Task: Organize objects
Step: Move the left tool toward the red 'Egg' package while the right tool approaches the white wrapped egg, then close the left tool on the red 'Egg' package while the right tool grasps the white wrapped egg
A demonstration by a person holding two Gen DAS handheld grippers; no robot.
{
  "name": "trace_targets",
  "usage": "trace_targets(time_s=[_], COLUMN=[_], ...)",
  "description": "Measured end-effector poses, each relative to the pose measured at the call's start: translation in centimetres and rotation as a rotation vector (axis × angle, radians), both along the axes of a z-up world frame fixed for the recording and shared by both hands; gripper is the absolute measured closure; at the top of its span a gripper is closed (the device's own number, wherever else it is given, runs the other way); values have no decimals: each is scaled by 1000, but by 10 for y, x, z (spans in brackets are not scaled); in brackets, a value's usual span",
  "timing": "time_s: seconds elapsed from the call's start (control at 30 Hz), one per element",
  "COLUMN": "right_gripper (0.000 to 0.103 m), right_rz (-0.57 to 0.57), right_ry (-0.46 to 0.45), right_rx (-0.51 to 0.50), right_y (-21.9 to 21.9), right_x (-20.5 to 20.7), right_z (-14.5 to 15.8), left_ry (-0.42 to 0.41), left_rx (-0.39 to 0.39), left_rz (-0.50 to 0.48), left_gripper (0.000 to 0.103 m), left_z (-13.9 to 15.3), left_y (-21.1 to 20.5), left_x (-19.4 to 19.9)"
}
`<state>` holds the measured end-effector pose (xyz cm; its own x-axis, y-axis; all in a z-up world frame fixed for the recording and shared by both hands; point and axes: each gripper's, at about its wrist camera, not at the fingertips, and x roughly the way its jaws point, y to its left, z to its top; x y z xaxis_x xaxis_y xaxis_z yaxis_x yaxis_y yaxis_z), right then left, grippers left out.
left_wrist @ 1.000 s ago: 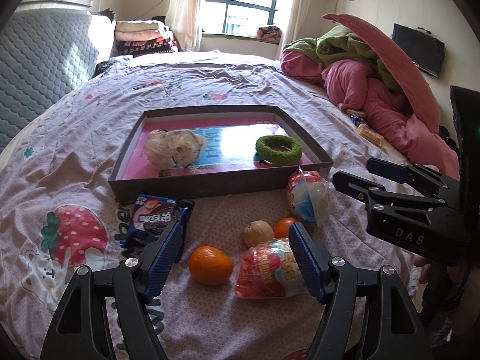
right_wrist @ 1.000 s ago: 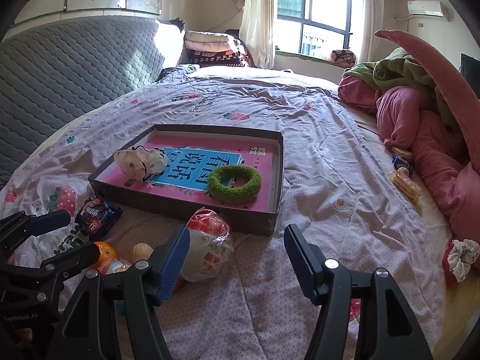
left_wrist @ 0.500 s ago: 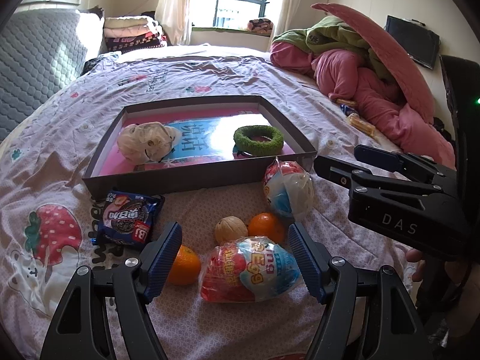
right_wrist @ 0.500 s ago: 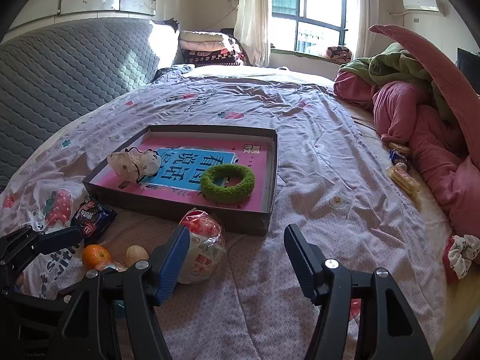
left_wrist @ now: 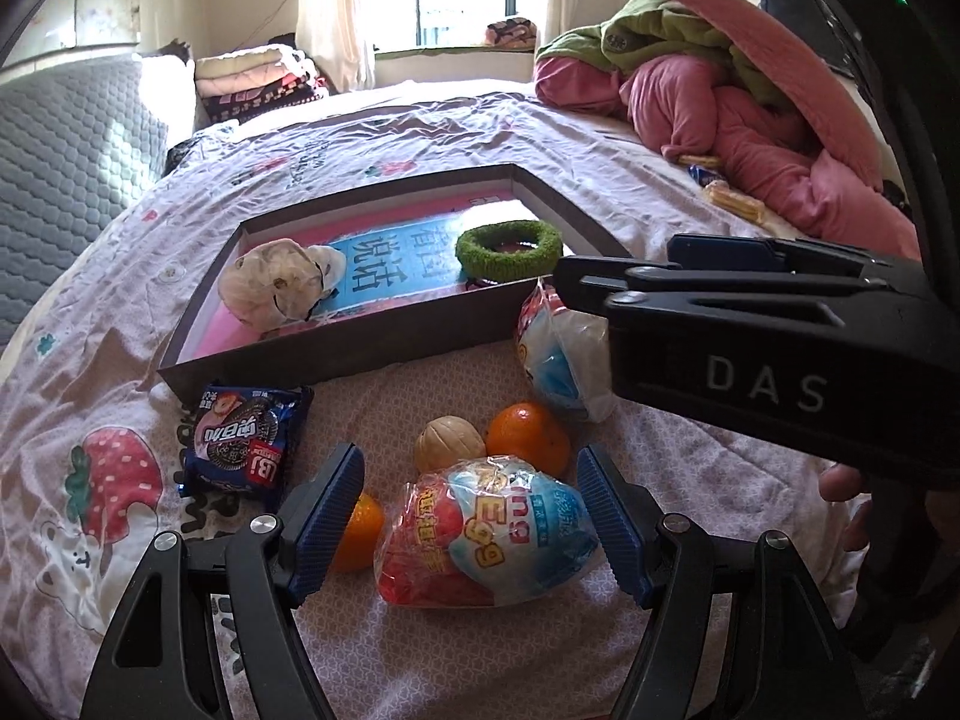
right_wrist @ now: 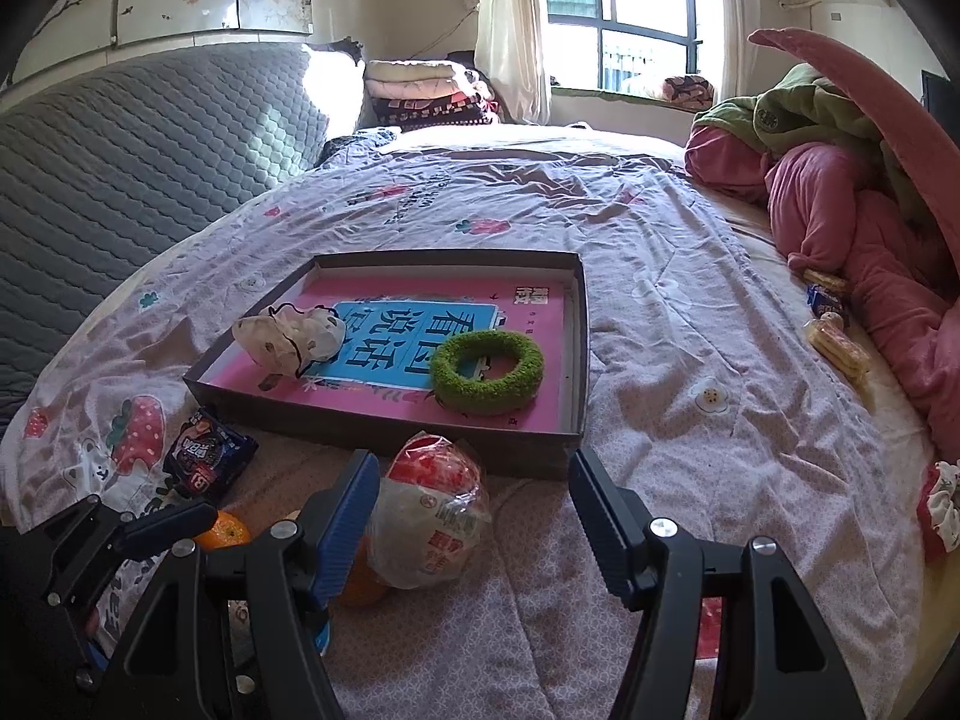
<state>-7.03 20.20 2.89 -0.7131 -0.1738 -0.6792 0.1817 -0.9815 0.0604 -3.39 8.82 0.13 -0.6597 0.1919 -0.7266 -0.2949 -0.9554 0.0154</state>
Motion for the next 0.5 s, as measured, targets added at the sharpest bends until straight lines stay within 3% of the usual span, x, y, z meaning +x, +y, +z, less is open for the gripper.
trace_targets(time_s=[0.5], right_gripper=[35], right_rz=[-5], right_ry=[-151], right_rx=[-41], right_y=[-6], right_x=[-26], right_z=[-32], left_ry=[-52], left_rx=[-40], left_rz=[-63], left_gripper=[28], left_z=[-14], left_y=[3], left_x=[-6])
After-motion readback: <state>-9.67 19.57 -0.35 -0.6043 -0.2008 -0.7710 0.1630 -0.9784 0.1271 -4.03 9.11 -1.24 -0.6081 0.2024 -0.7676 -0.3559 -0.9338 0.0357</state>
